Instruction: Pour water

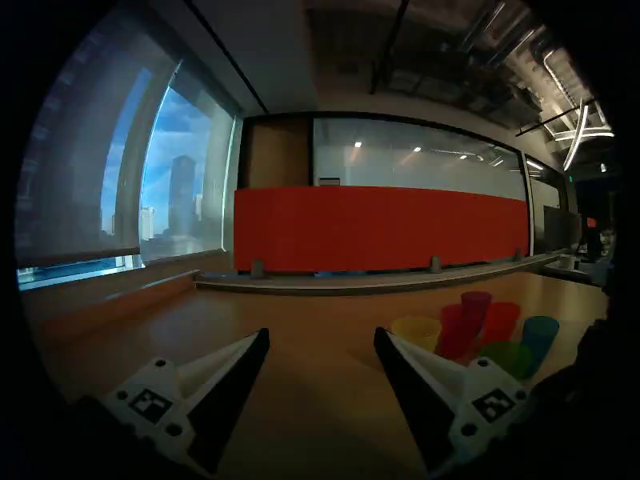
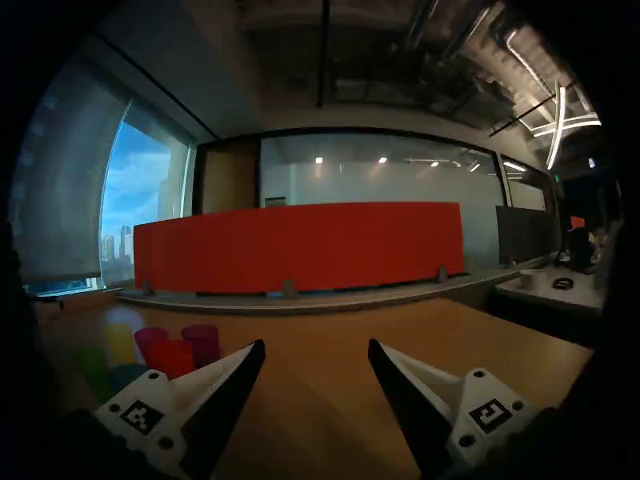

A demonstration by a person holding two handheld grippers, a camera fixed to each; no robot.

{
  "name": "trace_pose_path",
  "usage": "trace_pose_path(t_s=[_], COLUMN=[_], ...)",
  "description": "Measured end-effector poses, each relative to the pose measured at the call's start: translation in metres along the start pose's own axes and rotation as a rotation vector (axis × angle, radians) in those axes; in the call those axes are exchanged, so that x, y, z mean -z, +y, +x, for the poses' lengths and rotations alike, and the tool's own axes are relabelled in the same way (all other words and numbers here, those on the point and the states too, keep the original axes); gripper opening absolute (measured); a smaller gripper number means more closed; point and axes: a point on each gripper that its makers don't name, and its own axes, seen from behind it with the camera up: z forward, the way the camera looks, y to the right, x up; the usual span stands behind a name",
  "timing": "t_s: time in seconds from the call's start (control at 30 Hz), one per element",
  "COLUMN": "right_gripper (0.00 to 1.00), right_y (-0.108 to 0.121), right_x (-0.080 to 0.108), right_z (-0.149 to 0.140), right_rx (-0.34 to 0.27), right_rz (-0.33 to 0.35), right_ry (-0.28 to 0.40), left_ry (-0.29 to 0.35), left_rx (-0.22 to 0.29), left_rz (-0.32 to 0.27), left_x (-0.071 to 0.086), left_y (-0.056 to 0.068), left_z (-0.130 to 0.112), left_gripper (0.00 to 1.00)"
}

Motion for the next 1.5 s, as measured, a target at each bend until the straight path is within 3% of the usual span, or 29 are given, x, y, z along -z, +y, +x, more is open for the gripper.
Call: trace_pose_path(t_s=[0.87, 1.5], right_gripper=[1.0, 1.0], right_y=[-0.0017, -0.002], right_x=[0.0004, -0.0006], right_z=[-0.0031, -0.004], right_rx=[0.053, 0.052], right_rz=[-0.023, -0.023], right_ry=[-0.021, -0.023], left_ry=[0.0, 0.0], left_rx=[0.0, 0.0], left_rz=[0.0, 0.0], left_x=[0.0003, 0.0003], left_y=[-0.0002, -0.0001], left_z=[0.0001, 0.0001], left_gripper=[0.97, 0.97])
